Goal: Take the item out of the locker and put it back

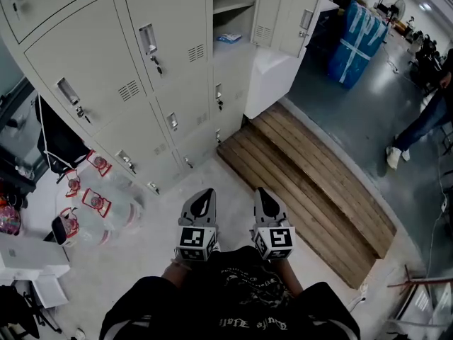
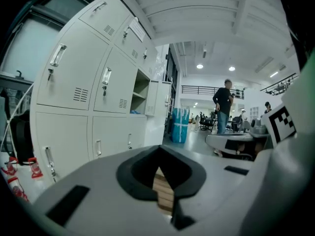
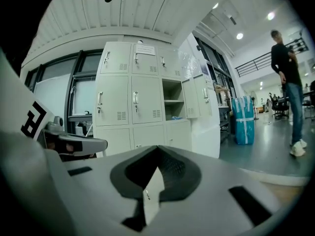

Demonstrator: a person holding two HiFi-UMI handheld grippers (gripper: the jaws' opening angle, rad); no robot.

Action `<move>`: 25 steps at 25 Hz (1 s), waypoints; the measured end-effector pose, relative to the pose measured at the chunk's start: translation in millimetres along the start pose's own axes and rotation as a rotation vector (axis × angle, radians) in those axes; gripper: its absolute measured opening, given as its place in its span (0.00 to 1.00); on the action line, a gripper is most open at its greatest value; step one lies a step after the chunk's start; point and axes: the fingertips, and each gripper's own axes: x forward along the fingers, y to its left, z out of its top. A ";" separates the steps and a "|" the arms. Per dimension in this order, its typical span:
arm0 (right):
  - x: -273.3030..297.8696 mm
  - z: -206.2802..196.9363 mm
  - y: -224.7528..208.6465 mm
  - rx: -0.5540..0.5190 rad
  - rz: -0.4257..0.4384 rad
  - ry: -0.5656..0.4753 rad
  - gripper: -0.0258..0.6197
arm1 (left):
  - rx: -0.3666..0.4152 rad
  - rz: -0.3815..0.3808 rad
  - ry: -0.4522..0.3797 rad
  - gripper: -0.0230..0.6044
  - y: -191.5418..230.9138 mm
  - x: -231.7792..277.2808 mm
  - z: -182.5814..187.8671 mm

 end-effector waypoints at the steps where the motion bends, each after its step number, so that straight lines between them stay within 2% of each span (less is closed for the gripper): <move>1: 4.4 0.1 2.1 0.005 -0.002 -0.003 0.05 | 0.006 -0.006 -0.004 0.05 4.3 2.7 2.7; 6: 20.0 -2.3 7.8 0.006 -0.012 0.016 0.05 | -0.002 -0.017 -0.024 0.05 21.4 16.7 11.1; 11: 39.2 -0.5 -2.0 0.012 -0.023 0.016 0.05 | -0.005 -0.031 -0.009 0.05 27.3 34.6 8.7; 15: 66.2 -0.5 -13.6 0.006 0.004 0.016 0.05 | -0.011 -0.011 -0.020 0.05 35.4 57.1 9.0; 18: 94.8 3.5 -24.5 -0.004 0.027 0.017 0.05 | -0.038 -0.030 -0.048 0.05 40.5 78.1 23.5; 25: 164.9 20.4 -50.5 -0.024 0.099 0.010 0.05 | -0.044 0.039 -0.054 0.05 64.9 136.7 42.7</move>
